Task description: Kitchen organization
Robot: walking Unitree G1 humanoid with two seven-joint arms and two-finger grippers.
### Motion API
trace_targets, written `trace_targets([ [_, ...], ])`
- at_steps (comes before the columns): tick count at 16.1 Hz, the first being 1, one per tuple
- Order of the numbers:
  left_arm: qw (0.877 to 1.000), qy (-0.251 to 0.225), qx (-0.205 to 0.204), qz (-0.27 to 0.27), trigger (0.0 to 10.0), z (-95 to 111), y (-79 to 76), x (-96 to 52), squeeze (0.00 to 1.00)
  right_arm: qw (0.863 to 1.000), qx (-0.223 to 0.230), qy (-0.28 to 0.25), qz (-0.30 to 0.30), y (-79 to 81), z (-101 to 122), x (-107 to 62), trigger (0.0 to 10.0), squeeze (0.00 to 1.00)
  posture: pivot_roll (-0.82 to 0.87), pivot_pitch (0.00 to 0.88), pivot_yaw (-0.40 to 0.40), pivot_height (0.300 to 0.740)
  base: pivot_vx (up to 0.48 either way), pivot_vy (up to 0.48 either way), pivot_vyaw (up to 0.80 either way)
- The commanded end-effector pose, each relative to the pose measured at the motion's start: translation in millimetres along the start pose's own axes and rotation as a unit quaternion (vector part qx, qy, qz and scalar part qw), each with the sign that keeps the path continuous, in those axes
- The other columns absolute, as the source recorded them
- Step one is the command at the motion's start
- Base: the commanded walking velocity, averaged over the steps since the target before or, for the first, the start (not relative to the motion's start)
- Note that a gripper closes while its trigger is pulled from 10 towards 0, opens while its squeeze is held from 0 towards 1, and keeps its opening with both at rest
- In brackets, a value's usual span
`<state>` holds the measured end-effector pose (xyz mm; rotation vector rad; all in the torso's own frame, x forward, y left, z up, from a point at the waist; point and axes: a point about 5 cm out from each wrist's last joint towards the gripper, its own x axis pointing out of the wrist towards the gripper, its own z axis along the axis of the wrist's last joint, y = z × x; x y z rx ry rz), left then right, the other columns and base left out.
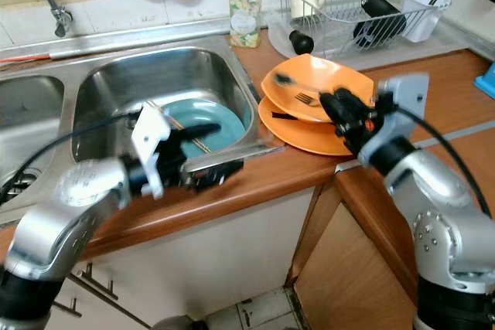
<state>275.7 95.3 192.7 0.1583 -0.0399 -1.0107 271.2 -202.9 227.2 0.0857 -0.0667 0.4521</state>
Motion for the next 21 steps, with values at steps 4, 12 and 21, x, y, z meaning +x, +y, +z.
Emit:
trace_targets([
  [4,0.995,-0.025,0.094,0.026,10.0,18,16.2,19.1,0.00,0.998,-0.014,0.002,0.064,29.2,6,13.6,0.0,0.00,-0.05,0.000,0.061,0.740,0.000,0.000,0.00],
  [12,0.968,-0.006,0.236,0.083,0.0,20,41.0,38.3,0.00,0.994,-0.030,0.024,0.107,59.6,2,31.0,0.0,0.00,-0.05,0.000,0.061,0.740,0.000,0.000,0.00],
  [21,0.941,0.016,0.321,0.107,0.0,13,49.3,42.5,0.00,0.992,-0.017,0.020,0.122,78.2,3,39.7,0.0,0.00,-0.06,0.000,0.060,0.740,0.000,0.000,0.00],
])
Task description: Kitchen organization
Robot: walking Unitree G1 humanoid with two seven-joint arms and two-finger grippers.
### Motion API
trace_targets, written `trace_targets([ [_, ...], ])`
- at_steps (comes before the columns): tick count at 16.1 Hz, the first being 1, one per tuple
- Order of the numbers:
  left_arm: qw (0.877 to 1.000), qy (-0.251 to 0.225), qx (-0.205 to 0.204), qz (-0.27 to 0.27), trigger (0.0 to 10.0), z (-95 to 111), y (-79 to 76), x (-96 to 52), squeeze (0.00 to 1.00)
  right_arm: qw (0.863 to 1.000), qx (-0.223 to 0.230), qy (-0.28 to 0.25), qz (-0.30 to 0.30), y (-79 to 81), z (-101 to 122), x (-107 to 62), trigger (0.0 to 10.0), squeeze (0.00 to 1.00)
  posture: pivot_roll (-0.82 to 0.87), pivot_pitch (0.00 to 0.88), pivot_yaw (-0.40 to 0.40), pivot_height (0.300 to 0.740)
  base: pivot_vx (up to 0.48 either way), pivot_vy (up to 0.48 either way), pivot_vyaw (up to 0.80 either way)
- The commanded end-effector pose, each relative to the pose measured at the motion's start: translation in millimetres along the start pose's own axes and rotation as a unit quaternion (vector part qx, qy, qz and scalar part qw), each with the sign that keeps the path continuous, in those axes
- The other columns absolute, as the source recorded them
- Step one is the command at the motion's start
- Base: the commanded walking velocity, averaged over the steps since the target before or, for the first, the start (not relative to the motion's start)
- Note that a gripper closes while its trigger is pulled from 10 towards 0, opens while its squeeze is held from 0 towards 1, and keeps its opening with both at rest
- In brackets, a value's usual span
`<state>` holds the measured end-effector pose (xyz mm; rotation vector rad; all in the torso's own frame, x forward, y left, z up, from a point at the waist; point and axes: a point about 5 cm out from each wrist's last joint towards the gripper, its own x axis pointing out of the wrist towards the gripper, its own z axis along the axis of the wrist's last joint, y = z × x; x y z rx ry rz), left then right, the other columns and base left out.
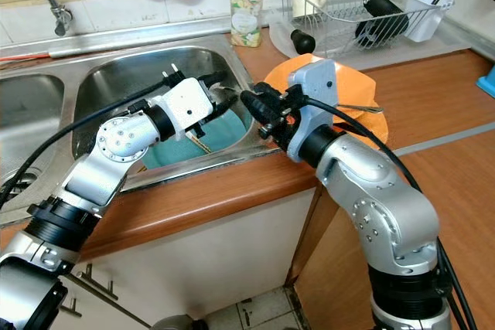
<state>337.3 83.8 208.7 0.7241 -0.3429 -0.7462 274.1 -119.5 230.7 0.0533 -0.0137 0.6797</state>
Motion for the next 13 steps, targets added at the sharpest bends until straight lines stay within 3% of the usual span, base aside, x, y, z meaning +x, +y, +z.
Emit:
trace_targets([
  [1,1.000,0.003,0.019,0.001,0.0,0.3,2.7,1.5,0.00,1.000,-0.013,-0.011,0.010,5.1,8.6,1.7,0.0,0.00,-0.06,0.000,0.060,0.740,0.000,0.000,0.00],
  [11,0.999,0.008,0.042,-0.001,0.0,-5.1,0.2,2.6,0.00,1.000,-0.019,-0.002,0.011,6.5,7.6,4.6,0.0,0.00,-0.06,0.000,0.047,0.740,0.000,0.000,0.00],
  [12,0.999,0.007,0.043,-0.001,0.0,-5.2,0.0,2.5,0.00,1.000,-0.020,0.000,0.012,6.9,7.3,4.7,2.9,0.00,-0.06,0.000,0.047,0.740,0.000,0.000,0.00],
  [13,0.999,0.007,0.044,-0.001,0.0,-5.4,0.1,2.4,0.00,1.000,-0.022,0.002,0.012,7.2,7.2,4.9,9.0,0.00,-0.06,0.000,0.047,0.740,0.000,0.000,0.00],
])
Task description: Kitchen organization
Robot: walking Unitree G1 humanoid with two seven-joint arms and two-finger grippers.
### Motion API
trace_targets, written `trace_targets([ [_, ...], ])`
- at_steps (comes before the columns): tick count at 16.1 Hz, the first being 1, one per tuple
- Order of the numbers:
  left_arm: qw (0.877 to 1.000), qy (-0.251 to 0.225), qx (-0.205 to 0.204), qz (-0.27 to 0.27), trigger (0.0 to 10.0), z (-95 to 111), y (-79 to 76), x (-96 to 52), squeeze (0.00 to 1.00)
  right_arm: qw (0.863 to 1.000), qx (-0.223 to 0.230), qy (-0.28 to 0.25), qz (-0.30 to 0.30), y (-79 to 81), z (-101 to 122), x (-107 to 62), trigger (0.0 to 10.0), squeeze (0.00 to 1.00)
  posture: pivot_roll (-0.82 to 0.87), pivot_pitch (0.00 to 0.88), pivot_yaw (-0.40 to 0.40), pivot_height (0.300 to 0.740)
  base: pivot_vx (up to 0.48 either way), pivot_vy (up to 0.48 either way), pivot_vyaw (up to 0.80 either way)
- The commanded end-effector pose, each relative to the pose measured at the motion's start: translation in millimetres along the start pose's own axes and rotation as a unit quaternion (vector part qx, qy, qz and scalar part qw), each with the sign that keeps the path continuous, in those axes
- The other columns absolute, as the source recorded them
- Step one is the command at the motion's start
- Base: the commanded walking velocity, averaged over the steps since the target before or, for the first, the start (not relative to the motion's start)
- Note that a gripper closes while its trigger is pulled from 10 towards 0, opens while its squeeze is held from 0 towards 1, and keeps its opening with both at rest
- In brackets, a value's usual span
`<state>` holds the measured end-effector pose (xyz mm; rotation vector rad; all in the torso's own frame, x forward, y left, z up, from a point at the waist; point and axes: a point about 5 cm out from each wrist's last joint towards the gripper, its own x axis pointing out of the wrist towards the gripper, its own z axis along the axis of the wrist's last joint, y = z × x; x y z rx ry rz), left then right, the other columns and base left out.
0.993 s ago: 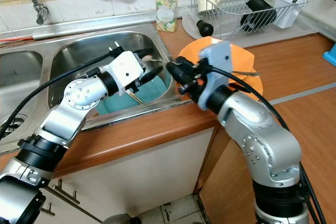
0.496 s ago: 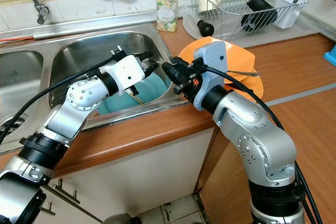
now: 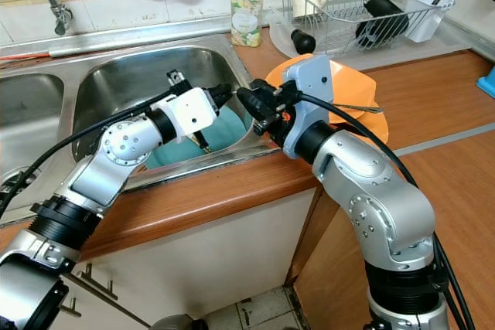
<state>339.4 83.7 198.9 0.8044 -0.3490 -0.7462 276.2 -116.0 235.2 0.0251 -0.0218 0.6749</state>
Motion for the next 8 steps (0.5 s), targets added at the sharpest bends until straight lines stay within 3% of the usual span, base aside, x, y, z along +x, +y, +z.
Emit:
trace_targets([
  [1,1.000,-0.001,0.010,0.008,0.0,1,6.8,0.4,0.00,1.000,0.005,-0.001,0.022,6.9,3,1.9,10.0,0.38,-0.06,0.000,0.047,0.740,0.000,0.000,0.00],
  [2,1.000,0.001,0.012,0.008,0.0,1,7.1,-0.1,0.00,1.000,0.007,-0.001,0.022,7.1,3,1.9,10.0,1.00,-0.05,0.000,0.045,0.740,0.000,0.000,0.00],
  [4,1.000,0.018,0.020,0.013,0.0,-6,11.5,-3.5,0.00,1.000,-0.009,0.006,0.008,4.9,1,2.2,10.0,1.00,-0.05,0.000,0.045,0.740,0.000,0.000,0.00],
  [5,0.999,0.031,0.023,0.015,0.0,-12,14.5,-5.8,0.00,1.000,-0.017,0.011,0.004,4.2,0,2.5,10.0,0.00,-0.05,0.000,0.047,0.740,0.000,0.000,0.00],
  [8,0.993,0.110,0.034,0.012,0.0,-42,24.6,-17.4,0.00,0.998,-0.045,0.042,-0.002,2.8,-11,1.4,10.0,0.00,-0.06,0.000,0.054,0.740,0.000,0.000,0.00],
])
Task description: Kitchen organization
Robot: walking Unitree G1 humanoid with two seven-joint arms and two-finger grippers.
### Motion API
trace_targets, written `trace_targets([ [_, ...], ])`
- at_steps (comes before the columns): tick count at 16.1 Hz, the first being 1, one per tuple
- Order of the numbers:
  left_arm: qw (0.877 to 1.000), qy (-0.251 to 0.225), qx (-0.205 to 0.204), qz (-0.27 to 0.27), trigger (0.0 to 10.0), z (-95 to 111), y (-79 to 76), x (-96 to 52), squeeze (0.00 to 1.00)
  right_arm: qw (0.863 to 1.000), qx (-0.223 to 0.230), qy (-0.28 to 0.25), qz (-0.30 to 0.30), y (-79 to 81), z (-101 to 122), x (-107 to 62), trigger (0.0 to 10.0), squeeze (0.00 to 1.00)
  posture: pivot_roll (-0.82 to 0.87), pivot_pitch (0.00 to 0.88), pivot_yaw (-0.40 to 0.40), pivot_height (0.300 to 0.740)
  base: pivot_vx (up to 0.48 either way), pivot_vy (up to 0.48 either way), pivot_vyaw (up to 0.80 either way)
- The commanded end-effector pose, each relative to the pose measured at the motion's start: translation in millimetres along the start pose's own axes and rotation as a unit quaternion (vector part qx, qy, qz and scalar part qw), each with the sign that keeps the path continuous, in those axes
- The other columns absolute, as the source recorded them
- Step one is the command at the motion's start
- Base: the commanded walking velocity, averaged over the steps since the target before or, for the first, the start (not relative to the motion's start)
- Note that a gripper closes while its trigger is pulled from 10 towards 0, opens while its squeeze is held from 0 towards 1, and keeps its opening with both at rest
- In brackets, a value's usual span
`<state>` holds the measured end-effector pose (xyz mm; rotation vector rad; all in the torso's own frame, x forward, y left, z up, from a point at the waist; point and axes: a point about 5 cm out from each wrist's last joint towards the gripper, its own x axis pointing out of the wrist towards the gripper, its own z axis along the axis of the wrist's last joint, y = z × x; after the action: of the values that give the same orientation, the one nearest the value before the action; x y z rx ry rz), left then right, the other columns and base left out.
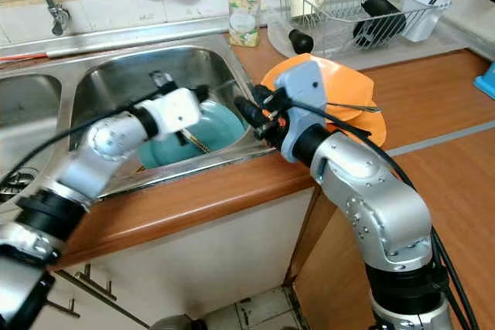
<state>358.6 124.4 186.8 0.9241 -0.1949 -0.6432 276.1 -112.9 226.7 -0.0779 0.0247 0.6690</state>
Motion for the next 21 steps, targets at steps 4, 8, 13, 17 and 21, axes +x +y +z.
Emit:
trace_targets([
  [4,0.987,0.152,-0.022,-0.043,0.0,-50,2.6,-6.6,0.00,0.999,-0.026,0.029,0.008,4.3,-9,0.3,10.0,0.00,-0.07,0.000,0.058,0.740,0.000,0.000,0.00],
  [8,0.963,0.239,-0.088,-0.088,10.0,-71,-6.4,-5.2,1.00,0.999,-0.034,0.029,0.003,3.4,-8,1.1,10.0,0.00,-0.08,0.000,0.063,0.740,0.000,0.000,0.00],
  [13,0.961,0.240,-0.104,-0.087,10.0,-72,-7.1,-2.9,1.00,0.999,-0.027,0.024,-0.017,-1.4,-7,0.0,10.0,0.00,-0.08,0.000,0.066,0.740,0.000,0.000,0.00],
  [17,0.969,0.194,-0.150,-0.046,10.0,-67,1.3,-5.6,1.00,0.998,-0.007,0.003,-0.070,-28.1,1,-4.7,10.0,1.00,-0.07,0.000,0.066,0.740,0.000,0.000,0.00],
  [21,0.964,0.049,-0.260,0.034,10.0,-45,23.5,-8.4,0.98,0.981,-0.025,-0.009,-0.193,-86.1,11,-25.2,10.0,1.00,-0.07,0.000,0.060,0.740,0.000,0.000,0.00],
])
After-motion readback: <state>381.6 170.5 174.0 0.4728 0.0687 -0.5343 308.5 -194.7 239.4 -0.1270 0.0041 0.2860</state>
